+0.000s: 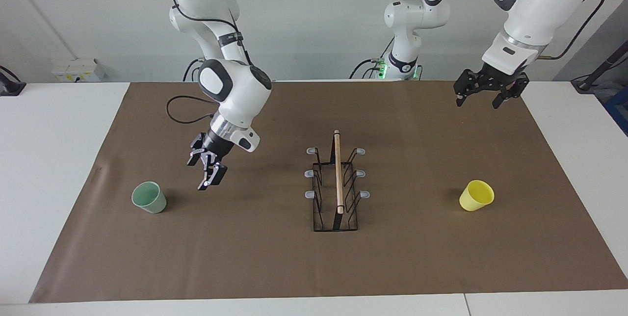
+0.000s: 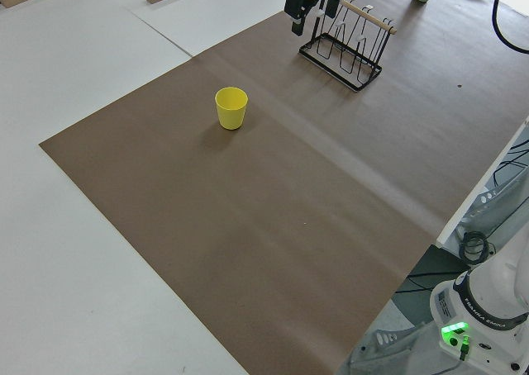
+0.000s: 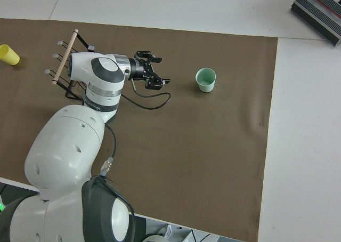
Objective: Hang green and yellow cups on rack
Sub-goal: 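Reach the right gripper to the green cup and grasp it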
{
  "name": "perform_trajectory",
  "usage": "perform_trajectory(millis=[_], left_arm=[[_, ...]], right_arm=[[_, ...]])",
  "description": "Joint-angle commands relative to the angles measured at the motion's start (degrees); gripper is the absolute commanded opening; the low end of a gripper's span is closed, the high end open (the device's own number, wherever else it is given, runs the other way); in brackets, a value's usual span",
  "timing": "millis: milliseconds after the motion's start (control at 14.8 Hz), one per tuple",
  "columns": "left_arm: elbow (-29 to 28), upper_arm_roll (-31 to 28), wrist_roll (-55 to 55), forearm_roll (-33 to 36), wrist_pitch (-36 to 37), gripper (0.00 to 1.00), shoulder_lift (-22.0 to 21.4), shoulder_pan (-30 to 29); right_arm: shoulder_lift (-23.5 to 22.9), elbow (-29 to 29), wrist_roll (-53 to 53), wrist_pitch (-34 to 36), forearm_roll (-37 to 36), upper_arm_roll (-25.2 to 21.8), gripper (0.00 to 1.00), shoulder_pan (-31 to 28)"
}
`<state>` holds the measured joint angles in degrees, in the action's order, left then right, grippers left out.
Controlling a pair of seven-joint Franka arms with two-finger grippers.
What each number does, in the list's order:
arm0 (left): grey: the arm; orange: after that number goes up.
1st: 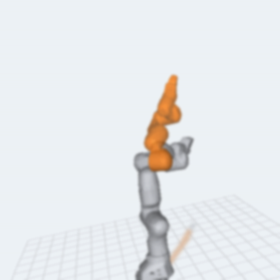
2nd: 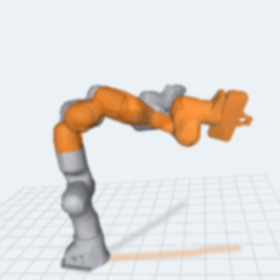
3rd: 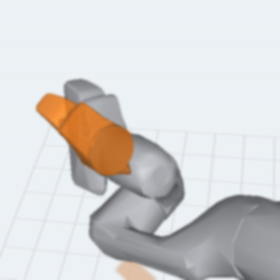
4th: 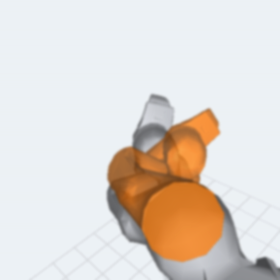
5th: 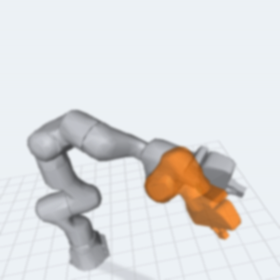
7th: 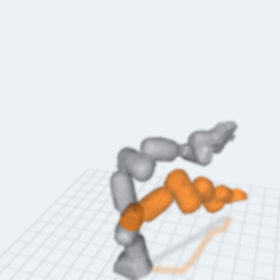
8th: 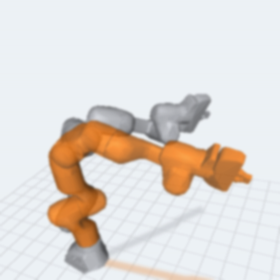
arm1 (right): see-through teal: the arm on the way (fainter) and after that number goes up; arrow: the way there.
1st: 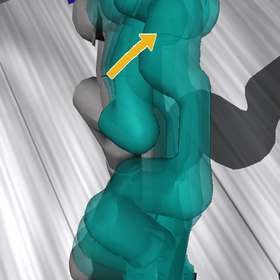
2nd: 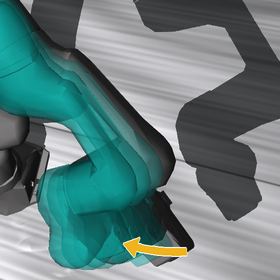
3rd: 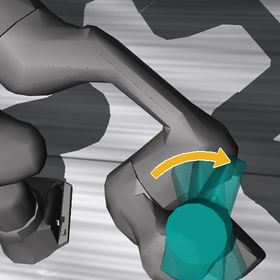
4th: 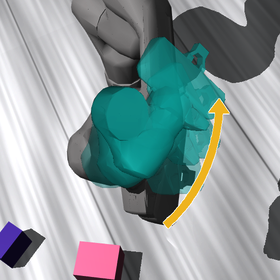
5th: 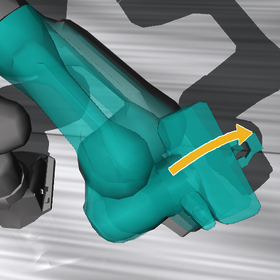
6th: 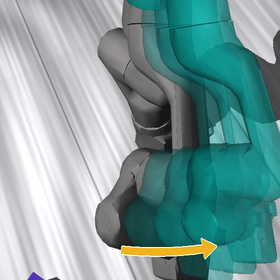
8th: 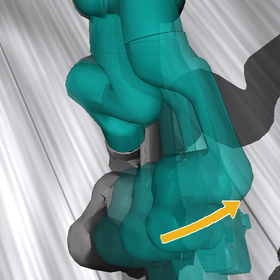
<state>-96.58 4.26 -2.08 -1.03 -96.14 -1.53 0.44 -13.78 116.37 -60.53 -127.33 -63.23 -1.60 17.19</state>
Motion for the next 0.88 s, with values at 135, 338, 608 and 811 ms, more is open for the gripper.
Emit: perform_trajectory(millis=[135, 338, 608, 811], left_arm=[[-1.78, -0.40, 4.09, -3.53, -0.81, 1.00, 0.73, -2.81], [1.74, -0.40, 7.34, -4.16, 1.13, 1.00, 5.30, -2.90], [4.98, -0.49, 11.82, -4.25, 1.83, 1.00, 10.22, -2.90], [5.52, -0.84, 13.15, -6.52, 2.01, 1.00, 13.48, -5.70]], right_arm=[[-4.15, 2.90, 13.66, -1.51, -9.62, 0.37, 1.00, -2.33], [-5.30, 4.65, 21.56, -2.30, -15.67, 0.37, 1.00, -4.26], [-5.91, 5.44, 26.33, -7.31, -26.32, 0.37, 1.00, -9.62], [-6.53, 5.27, 28.43, -10.12, -32.99, 0.37, 1.00, -12.61]])
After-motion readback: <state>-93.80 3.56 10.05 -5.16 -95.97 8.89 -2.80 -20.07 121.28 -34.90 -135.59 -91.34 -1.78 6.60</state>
